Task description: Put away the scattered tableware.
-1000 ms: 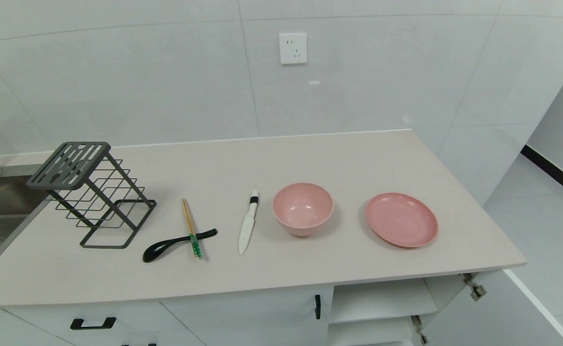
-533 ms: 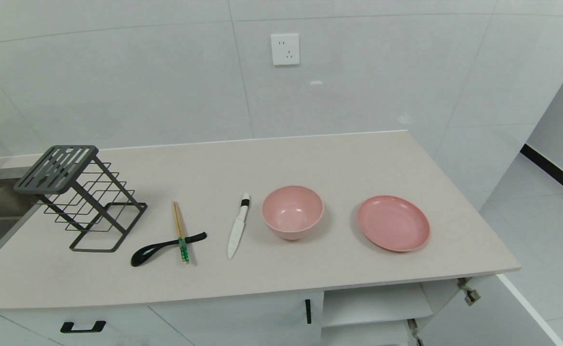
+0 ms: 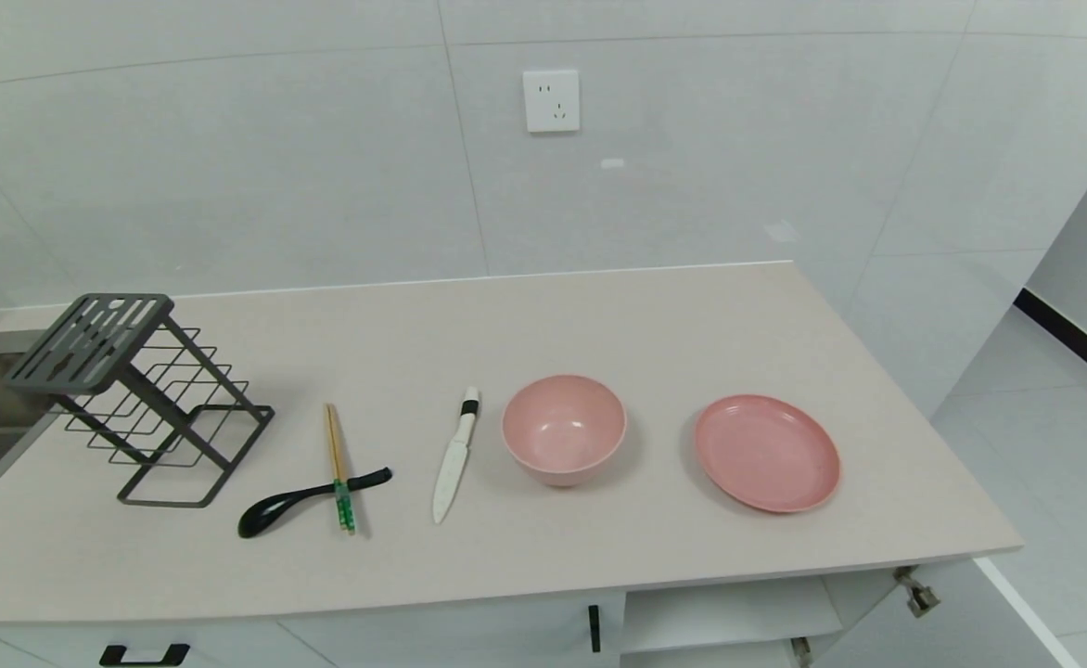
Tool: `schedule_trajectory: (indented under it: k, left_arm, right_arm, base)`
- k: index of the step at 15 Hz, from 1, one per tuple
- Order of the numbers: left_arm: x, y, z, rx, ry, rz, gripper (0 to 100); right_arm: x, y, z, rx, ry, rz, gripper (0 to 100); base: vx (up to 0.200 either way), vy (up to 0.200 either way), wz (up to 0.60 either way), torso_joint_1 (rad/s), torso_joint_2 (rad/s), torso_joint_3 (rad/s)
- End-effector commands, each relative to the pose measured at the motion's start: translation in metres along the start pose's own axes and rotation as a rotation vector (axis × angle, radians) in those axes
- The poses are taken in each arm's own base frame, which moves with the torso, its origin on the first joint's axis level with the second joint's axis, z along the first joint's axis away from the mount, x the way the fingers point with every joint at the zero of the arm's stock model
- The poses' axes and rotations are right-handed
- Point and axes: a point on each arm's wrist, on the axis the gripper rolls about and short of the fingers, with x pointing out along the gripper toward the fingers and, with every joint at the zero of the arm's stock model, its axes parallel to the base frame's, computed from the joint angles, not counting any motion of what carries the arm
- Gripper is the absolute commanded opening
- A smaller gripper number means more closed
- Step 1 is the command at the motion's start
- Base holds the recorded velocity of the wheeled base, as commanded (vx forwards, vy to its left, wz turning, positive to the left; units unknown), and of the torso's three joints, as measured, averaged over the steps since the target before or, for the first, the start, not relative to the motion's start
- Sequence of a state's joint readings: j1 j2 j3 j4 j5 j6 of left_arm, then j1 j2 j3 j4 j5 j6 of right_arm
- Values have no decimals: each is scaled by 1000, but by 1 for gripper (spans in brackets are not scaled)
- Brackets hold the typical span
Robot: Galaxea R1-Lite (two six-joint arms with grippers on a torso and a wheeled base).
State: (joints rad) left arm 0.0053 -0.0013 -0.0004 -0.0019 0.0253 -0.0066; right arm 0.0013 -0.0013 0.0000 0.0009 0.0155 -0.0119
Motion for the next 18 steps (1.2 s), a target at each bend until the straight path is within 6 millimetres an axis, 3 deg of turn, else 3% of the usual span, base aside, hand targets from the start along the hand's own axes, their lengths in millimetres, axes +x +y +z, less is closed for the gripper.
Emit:
schedule_trajectory:
  k: [1, 5, 6, 8, 11, 18]
  left_arm:
    - [0, 0, 0, 5, 1, 0, 100]
    - [0, 0, 0, 16, 2, 0, 100]
    - [0, 0, 0, 28, 2, -2, 100]
    - [0, 0, 0, 33, 2, -2, 100]
    - [0, 0, 0, -10, 2, 2, 100]
    - [0, 0, 0, -15, 2, 2, 100]
  right_arm:
    - [0, 0, 0, -5, 0, 3, 100]
    - [-3, 0, 27, -24, -261, 19, 100]
    - [-1, 1, 37, -33, -278, 107, 100]
    - [12, 2, 64, -26, -203, 245, 100]
    - [50, 7, 103, -18, -58, 367, 100]
    - [93, 17, 99, -27, 152, 453, 100]
  base:
    - [0, 0, 0, 0, 0, 0]
    - [0, 0, 0, 0, 0, 0]
    - [0, 0, 0, 0, 0, 0]
    - [0, 0, 0, 0, 0, 0]
    - [0, 0, 0, 0, 0, 0]
    - [0, 0, 0, 0, 0, 0]
